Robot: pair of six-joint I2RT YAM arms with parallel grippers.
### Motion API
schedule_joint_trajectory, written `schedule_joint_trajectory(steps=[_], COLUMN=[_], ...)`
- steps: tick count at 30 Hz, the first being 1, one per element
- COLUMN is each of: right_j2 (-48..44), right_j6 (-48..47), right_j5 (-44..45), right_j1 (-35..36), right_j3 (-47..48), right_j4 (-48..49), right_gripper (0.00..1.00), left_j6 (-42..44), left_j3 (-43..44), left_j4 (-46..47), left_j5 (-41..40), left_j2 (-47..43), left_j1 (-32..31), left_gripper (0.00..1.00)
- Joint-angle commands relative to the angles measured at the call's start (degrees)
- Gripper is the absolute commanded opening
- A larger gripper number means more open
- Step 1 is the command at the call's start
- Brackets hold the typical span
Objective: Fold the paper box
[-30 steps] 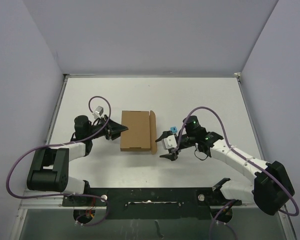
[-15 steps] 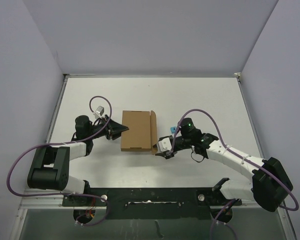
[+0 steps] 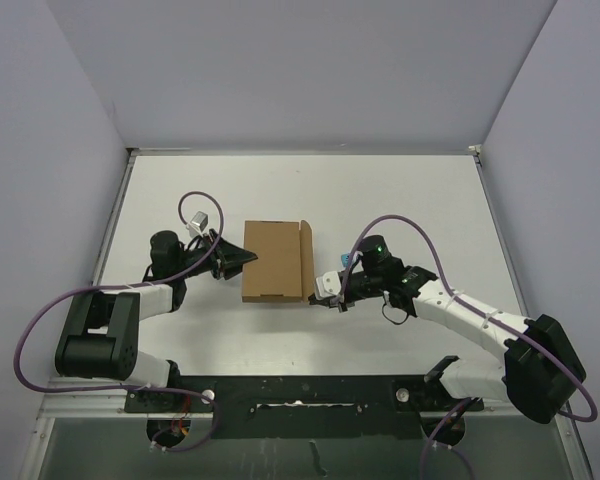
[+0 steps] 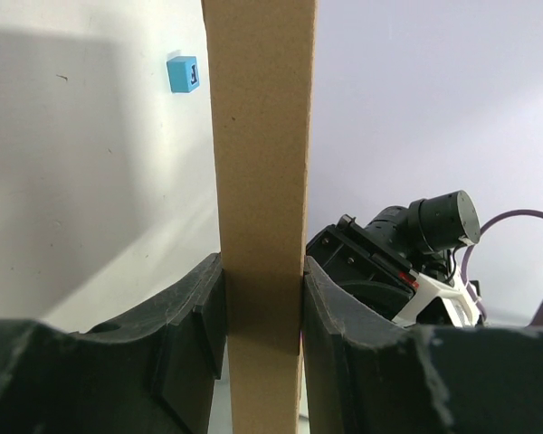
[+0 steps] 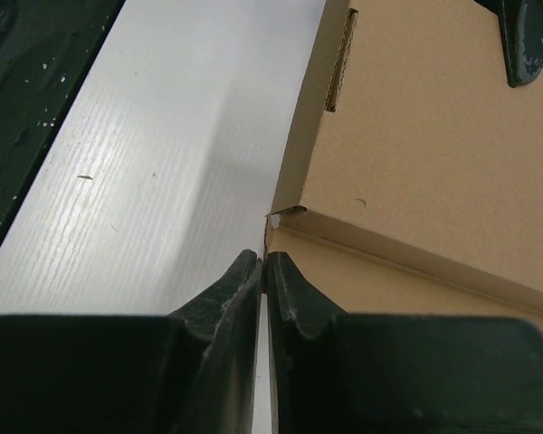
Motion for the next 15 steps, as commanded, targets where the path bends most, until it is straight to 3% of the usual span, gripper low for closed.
schedule_joint_trajectory(steps=[1, 15], right_j2=[0.8, 3.9], right_j6=[3.4, 9.0], right_j5=[-0.6, -0.3], right_j1=[-0.1, -1.5], right_j3=[2.1, 5.0], right_j4=[3.5, 1.8], right_gripper=[0.07, 0.01], left_j6=[0.3, 8.7], left_j3=[1.2, 3.7], left_j4=[4.2, -8.2], left_j5=[1.0, -0.9], left_j2=[0.0, -5.3], left_j1=[-0.7, -1.6], left_gripper=[0.09, 0.09])
